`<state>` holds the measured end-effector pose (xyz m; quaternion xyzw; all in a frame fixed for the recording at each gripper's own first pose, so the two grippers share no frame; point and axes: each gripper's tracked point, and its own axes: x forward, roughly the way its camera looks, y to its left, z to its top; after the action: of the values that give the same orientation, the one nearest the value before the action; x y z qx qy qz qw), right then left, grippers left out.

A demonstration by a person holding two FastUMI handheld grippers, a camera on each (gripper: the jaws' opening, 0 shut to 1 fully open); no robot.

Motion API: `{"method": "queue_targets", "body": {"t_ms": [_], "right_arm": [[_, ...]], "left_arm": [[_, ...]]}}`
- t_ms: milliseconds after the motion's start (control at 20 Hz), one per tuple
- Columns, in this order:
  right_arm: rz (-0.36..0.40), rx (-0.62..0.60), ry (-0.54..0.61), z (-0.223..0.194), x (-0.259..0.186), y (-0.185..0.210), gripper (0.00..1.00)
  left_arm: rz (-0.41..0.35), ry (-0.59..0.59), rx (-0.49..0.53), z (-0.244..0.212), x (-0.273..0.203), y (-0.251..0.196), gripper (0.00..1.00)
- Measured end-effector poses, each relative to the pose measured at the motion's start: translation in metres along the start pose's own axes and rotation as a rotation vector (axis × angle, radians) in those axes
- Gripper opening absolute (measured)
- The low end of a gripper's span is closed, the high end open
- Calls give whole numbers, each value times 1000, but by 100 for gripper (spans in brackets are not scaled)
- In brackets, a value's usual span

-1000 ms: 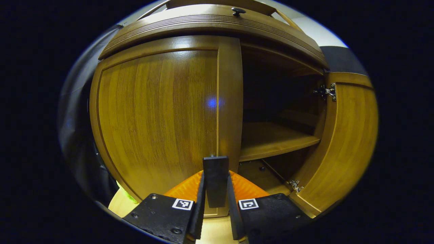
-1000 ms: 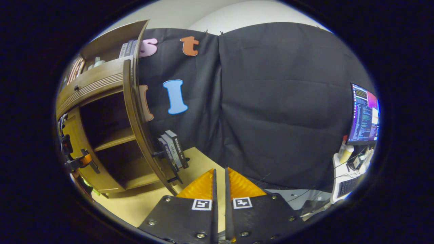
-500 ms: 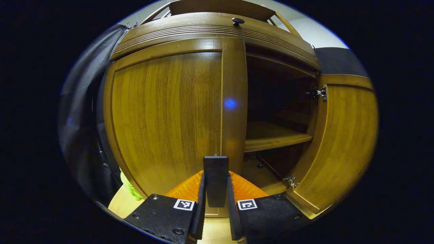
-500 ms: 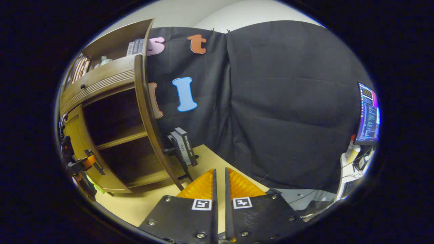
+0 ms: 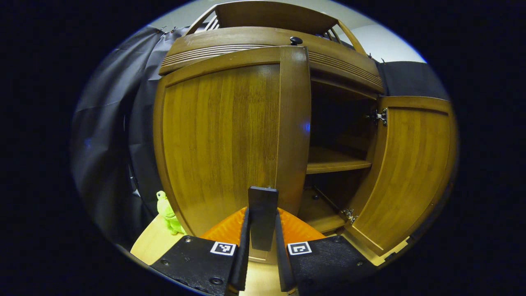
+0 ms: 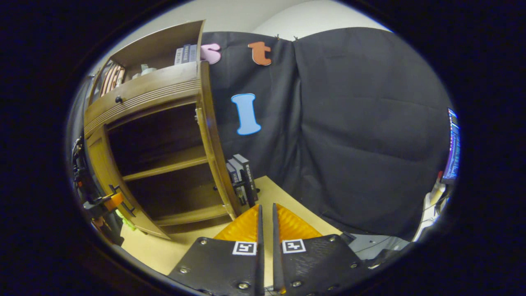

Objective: Open the right door of the double-door shoe cabinet with the right hand, and open the left door with the left hand.

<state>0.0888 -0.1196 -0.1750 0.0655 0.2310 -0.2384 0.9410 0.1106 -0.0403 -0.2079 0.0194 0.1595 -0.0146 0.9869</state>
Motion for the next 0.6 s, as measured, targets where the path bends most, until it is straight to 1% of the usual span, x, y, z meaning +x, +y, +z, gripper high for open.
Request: {"method": "queue_targets", "body": {"t_ms": [50, 450, 500, 550, 600], "right_arm": [[14, -2, -2, 1, 0, 6, 9], [100, -30, 2, 3, 3, 35, 9], [109, -29, 4, 3, 4, 38, 9], [119, -28, 5, 2, 5, 42, 9], [130, -27, 7, 2, 7, 46, 9]], "left_arm": [[6, -1, -5, -1, -4, 2, 31], [60, -10, -27, -4, -23, 13, 31], [64, -10, -32, -4, -25, 14, 33], [69, -10, -36, -5, -29, 15, 30], [75, -9, -39, -6, -32, 17, 30]]}}
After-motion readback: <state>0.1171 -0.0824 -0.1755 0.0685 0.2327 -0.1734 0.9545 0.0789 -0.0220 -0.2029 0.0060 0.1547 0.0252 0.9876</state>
